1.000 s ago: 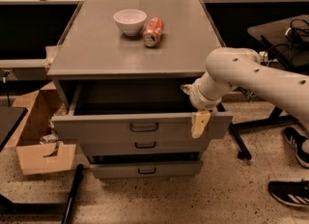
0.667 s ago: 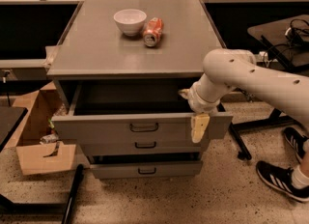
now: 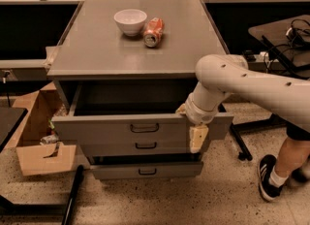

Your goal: Open top drawer

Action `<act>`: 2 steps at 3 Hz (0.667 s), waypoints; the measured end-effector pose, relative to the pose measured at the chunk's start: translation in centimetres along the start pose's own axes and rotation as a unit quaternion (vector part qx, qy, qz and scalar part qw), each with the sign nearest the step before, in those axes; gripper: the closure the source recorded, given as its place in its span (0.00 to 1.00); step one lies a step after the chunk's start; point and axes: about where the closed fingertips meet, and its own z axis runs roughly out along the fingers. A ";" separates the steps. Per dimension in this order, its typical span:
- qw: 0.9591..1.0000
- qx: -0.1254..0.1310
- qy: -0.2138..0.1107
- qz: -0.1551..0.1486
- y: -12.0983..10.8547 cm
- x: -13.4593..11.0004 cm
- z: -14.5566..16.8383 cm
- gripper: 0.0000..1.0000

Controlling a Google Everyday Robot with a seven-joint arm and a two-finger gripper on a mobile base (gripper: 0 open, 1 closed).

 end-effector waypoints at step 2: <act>0.999 -0.028 0.016 0.009 4.5 -1.0 -0.7 0.71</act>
Offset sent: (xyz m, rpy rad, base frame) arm -0.0715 -0.0028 0.0175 -0.0609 0.0435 -0.0127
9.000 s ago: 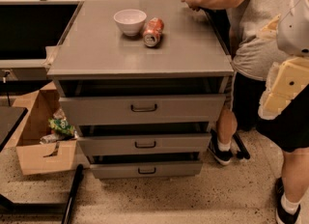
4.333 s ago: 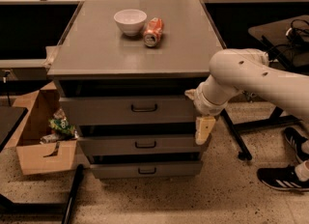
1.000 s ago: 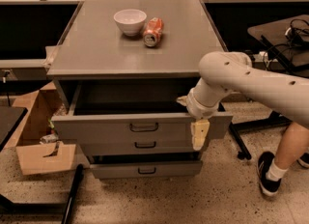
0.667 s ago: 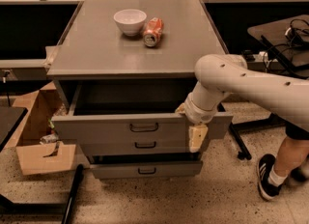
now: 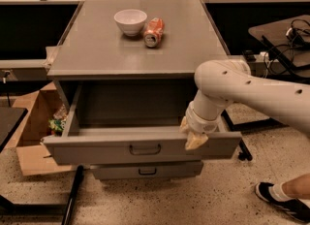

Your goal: Open top drawer

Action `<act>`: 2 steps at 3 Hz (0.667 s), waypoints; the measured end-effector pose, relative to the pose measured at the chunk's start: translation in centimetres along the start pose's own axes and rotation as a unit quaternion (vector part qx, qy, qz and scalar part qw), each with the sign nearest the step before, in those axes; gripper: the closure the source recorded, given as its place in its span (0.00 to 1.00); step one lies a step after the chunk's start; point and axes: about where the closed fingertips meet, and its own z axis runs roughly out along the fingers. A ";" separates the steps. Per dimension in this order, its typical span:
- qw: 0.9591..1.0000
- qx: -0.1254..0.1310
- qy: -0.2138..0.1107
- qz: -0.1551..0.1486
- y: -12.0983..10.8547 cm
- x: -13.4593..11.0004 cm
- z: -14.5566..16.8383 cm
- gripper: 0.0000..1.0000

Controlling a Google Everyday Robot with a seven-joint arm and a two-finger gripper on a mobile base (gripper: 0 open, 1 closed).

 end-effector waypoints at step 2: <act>1.000 0.003 0.001 0.000 2.0 -0.8 -0.5 0.00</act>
Offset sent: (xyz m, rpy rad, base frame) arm -0.0207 0.0025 0.0059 -0.0010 -0.0074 -0.0009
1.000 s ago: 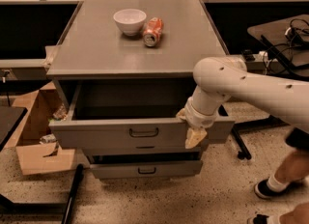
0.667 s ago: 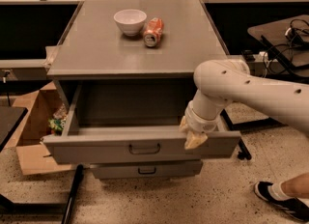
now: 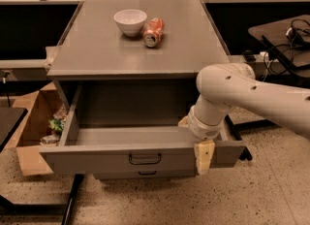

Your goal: Open top drawer

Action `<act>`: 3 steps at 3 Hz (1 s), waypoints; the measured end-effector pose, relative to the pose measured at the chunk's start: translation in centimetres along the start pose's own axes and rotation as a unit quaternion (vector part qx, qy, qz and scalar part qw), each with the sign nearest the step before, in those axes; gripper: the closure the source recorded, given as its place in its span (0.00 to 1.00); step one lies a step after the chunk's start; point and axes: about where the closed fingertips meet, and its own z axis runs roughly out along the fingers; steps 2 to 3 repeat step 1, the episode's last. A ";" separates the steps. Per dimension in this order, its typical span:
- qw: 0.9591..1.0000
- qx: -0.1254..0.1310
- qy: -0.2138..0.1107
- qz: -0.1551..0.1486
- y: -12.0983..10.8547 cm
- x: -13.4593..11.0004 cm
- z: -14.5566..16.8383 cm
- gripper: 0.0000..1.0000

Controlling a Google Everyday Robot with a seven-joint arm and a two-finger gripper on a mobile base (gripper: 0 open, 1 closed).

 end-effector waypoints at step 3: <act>1.000 0.000 0.000 0.000 0.0 0.0 0.0 0.00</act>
Offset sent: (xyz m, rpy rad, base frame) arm 0.0000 0.0000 0.0000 0.0000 0.0000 0.0000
